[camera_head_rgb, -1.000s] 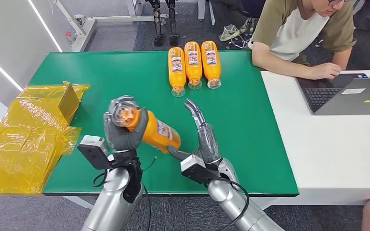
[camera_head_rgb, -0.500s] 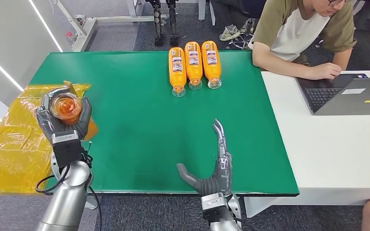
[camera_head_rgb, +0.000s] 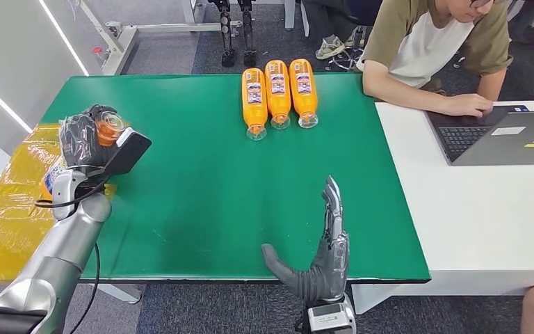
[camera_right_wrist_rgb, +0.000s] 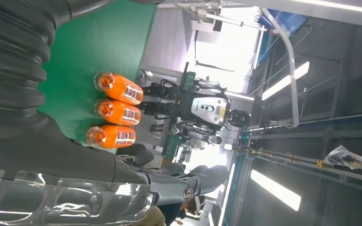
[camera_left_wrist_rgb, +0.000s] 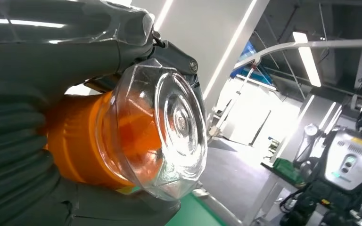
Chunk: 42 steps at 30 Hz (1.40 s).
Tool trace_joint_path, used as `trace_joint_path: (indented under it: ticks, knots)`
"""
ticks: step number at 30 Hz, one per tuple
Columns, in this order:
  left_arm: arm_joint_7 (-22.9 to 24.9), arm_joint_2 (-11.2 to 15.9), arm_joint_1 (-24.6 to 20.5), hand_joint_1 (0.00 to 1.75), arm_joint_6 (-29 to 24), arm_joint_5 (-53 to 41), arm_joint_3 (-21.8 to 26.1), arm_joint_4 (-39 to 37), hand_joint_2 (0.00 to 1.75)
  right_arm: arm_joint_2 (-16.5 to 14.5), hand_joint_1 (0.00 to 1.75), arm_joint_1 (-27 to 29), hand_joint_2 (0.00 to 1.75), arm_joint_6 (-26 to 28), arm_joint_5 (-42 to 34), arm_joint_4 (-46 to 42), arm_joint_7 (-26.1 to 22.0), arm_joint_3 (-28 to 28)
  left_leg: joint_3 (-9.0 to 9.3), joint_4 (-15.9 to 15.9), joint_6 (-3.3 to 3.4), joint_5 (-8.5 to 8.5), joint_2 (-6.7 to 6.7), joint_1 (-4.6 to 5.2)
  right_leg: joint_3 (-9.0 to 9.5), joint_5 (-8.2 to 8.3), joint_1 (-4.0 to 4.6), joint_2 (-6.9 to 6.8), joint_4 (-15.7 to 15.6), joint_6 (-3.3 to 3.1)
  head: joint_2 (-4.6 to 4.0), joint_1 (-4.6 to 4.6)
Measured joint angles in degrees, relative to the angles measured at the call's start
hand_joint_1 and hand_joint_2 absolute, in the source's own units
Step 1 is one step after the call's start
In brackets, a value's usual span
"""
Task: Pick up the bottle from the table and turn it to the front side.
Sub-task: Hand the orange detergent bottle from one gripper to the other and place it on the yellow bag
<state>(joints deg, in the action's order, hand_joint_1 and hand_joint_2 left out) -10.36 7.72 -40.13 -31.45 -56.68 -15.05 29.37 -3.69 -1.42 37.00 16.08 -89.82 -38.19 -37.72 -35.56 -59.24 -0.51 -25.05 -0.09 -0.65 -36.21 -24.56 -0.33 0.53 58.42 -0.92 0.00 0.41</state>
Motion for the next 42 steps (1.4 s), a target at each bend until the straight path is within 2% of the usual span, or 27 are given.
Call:
trace_joint_path:
  ticks: [4, 6, 12, 19, 26, 33, 37, 39, 42]
  knots:
    - [5.92, 0.34, -1.64, 1.75, 3.28, -6.19, -2.61, -4.26, 1.75, -0.25, 0.00, 0.46, 1.75, -0.60, 1.46, -0.91, 0.84, 0.54, -0.02, 0.00, 0.00, -0.01, -0.01, 0.00, -0.01, -0.03, -0.01, -0.01, -0.01, 0.02, -0.01, 0.01]
    - [6.64, 0.43, -1.84, 1.75, 5.23, -7.59, -3.83, -5.89, 1.75, -0.33, 0.00, 0.77, 1.75, -0.81, 1.73, -1.18, 0.97, 0.82, -0.03, 0.01, 0.00, -0.01, 0.00, 0.00, -0.01, -0.03, -0.01, 0.00, -0.01, 0.02, -0.01, 0.00]
    - [5.77, 0.34, -0.62, 1.75, 7.11, -13.51, -7.18, -9.27, 1.75, -0.38, 0.00, 1.75, 1.75, -1.35, 2.66, -1.46, 0.99, 1.51, -0.04, 0.01, -0.01, -0.02, 0.01, 0.00, -0.03, -0.04, -0.01, 0.00, -0.01, 0.02, 0.00, -0.01]
    - [1.98, 0.44, 1.01, 1.75, 13.97, -19.54, -12.81, -11.48, 1.75, -0.64, 0.00, 2.04, 1.75, -2.07, 2.67, -1.49, 0.98, 2.04, -0.05, 0.01, -0.01, -0.03, 0.02, 0.00, -0.04, -0.04, -0.01, 0.01, 0.00, 0.02, -0.01, 0.01]
    - [2.57, 0.79, 1.79, 1.75, 16.23, -22.43, -15.37, -12.65, 1.75, -0.97, 0.00, 2.04, 1.75, -3.03, 2.69, -1.27, 1.18, 2.38, -0.06, 0.02, -0.01, -0.03, 0.01, 0.00, -0.04, -0.04, -0.01, -0.01, 0.00, 0.01, 0.00, 0.01]
    - [2.01, 0.88, 2.71, 1.75, 17.25, -21.94, -16.28, -13.43, 1.75, -1.26, 0.00, 1.52, 1.75, -3.83, 2.61, -0.33, 1.41, 2.40, -0.06, 0.02, -0.01, -0.03, 0.01, 0.00, -0.04, -0.04, -0.01, -0.01, 0.00, 0.01, 0.00, 0.01]
    - [-0.66, 0.46, 3.14, 1.75, 18.15, -15.04, -15.01, -13.54, 1.75, -1.39, 0.00, 1.41, 1.75, -3.93, 2.63, -0.12, 1.45, 2.40, -0.06, 0.02, -0.01, -0.03, 0.00, 0.01, -0.03, -0.04, -0.02, -0.02, 0.00, 0.01, 0.00, 0.01]
    - [-1.52, 0.25, 3.16, 1.66, 18.20, -13.35, -13.88, -13.54, 1.75, -1.40, 0.00, 1.41, 1.75, -4.23, 2.64, -0.12, 1.47, 2.40, -0.05, 0.02, -0.01, -0.03, -0.01, 0.01, -0.02, -0.04, -0.03, -0.03, 0.00, 0.01, 0.00, 0.01]
    - [-2.11, 0.13, 3.19, 1.41, 18.66, -12.53, -12.66, -13.54, 1.75, -1.40, 0.00, 1.40, 1.75, -5.54, 2.60, -0.12, 1.42, 2.40, -0.05, 0.04, -0.01, -0.03, -0.01, 0.01, -0.02, -0.04, -0.03, -0.03, 0.01, 0.01, 0.00, 0.01]
